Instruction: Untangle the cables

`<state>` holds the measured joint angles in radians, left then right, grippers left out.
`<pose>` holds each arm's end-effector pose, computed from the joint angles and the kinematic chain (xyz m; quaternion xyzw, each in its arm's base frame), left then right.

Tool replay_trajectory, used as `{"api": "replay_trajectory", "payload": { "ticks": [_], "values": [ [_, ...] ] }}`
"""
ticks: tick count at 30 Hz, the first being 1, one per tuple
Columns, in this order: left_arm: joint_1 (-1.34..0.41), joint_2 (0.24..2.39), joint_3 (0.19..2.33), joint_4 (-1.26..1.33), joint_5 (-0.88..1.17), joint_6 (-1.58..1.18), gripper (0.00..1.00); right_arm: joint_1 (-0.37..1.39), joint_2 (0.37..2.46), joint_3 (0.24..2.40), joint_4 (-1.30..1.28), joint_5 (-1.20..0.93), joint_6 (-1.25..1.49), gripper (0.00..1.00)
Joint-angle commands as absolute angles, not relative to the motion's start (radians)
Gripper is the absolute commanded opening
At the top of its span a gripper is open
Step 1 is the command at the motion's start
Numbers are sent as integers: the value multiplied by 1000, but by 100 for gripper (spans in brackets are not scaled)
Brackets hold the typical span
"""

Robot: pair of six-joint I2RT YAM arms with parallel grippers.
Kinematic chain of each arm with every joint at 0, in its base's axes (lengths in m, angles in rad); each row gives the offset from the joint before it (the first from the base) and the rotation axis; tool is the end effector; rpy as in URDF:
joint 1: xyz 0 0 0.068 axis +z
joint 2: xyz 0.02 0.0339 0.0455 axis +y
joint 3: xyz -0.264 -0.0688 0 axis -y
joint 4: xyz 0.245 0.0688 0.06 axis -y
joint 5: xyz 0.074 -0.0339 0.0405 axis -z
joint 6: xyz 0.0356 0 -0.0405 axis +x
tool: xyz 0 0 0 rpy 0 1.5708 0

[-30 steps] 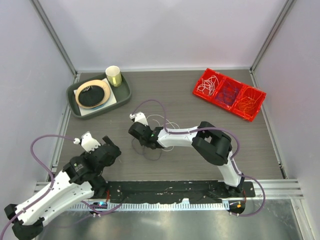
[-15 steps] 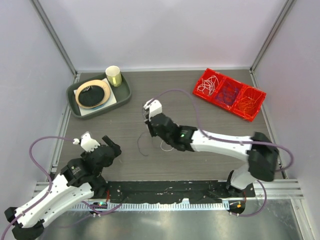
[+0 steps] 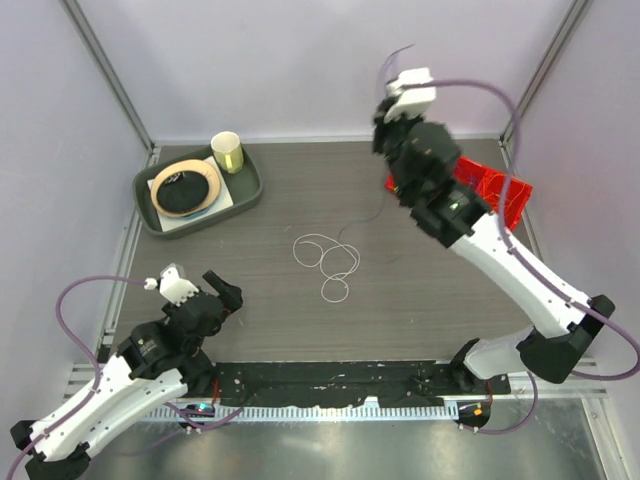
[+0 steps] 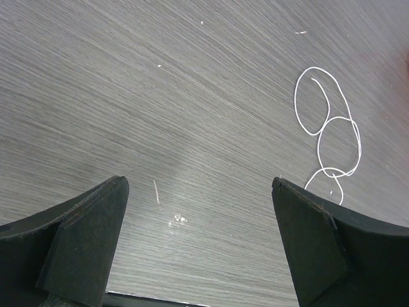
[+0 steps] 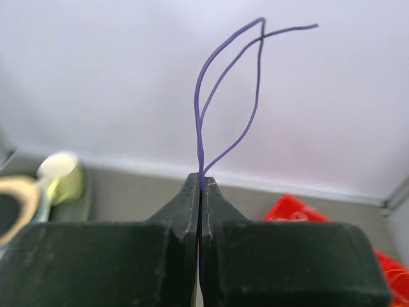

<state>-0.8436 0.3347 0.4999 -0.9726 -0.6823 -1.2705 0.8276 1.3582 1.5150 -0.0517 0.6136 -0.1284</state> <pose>0.0651 -0.0394 0.2263 -0.3071 0.8283 -0.1531 0.4429 0.2177 0.2066 0.4799 -0.0941 0.6695 0.0529 0.7349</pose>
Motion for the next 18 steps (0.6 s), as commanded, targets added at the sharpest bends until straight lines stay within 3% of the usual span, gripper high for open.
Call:
{"api": "replay_trajectory", "payload": {
  "ticks": [1,18],
  "values": [
    [-842,342,505,-930,-730,-1255,100,651,1393,1721,-69,588,-221,1],
    [-842,462,526,-778,-792,-1192,100,187,1684,1940,-72,457,-207,1]
  ]
}}
